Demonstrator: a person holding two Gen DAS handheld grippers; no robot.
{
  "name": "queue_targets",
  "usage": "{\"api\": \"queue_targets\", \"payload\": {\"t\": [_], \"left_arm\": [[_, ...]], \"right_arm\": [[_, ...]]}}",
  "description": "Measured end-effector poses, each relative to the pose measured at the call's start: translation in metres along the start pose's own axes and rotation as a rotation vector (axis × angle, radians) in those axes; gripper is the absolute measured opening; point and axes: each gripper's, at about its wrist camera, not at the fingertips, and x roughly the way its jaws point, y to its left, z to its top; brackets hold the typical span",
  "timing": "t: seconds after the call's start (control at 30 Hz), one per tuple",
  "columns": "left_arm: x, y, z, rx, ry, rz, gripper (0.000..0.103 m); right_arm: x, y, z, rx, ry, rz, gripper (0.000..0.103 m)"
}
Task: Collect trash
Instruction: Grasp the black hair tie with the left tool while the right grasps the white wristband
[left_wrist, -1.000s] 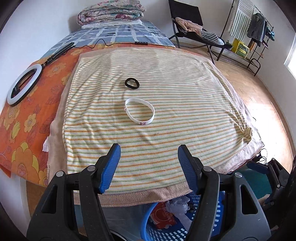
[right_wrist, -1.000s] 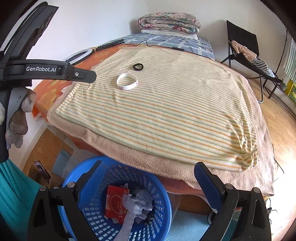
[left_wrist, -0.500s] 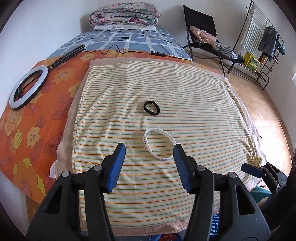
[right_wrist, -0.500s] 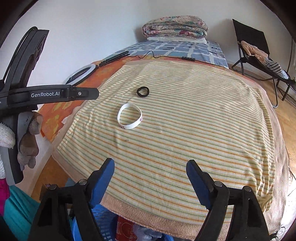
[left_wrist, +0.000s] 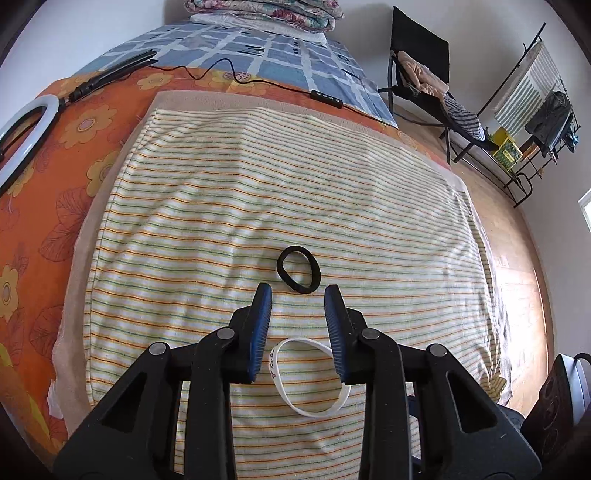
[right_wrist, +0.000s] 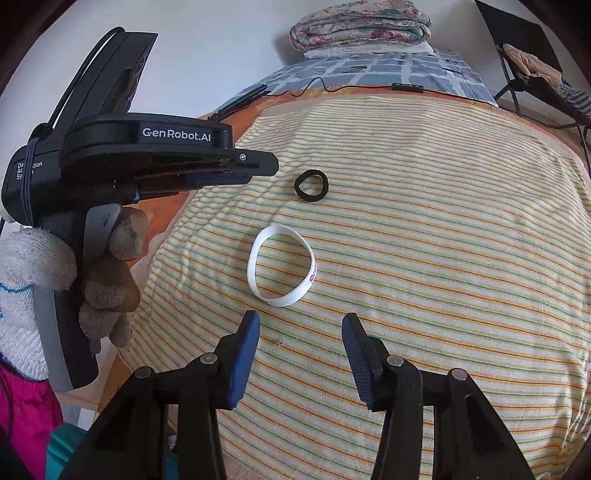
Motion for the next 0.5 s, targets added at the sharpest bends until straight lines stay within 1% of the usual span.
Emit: {"api": "queue_targets", "payload": {"t": [0.03, 0.07, 0.1, 0.17, 0.27, 0.37, 0.5], "left_arm": [[0.006, 0.001, 0.002, -0.005, 0.006, 0.002, 0.029], [0.011, 0.002, 0.005, -0.009, 0.013, 0.000, 0.025], [0.017, 0.003, 0.007, -0.010, 0.024, -0.001, 0.020], [0.025, 0.004, 0.009, -0.015, 0.035, 0.001, 0.015], [0.034, 0.005, 0.012, -0.027, 0.040, 0.010, 0.015], [0.040, 0.007, 0.016, -0.041, 0.038, 0.011, 0.015], [0.049, 0.008, 0.019, -0.042, 0.044, 0.028, 0.015]], "right_arm": [[0.003, 0.000, 0.002, 0.002, 0.002, 0.002, 0.049], [0.006, 0.001, 0.004, 0.001, 0.004, 0.001, 0.049], [0.008, 0.001, 0.006, 0.000, 0.006, 0.001, 0.048], [0.013, 0.001, 0.010, 0.006, 0.010, 0.007, 0.046], [0.020, 0.002, 0.014, 0.013, 0.014, 0.002, 0.044], [0.025, 0.001, 0.017, 0.026, 0.019, -0.001, 0.040], [0.029, 0.002, 0.018, 0.038, 0.018, -0.002, 0.038]]}}
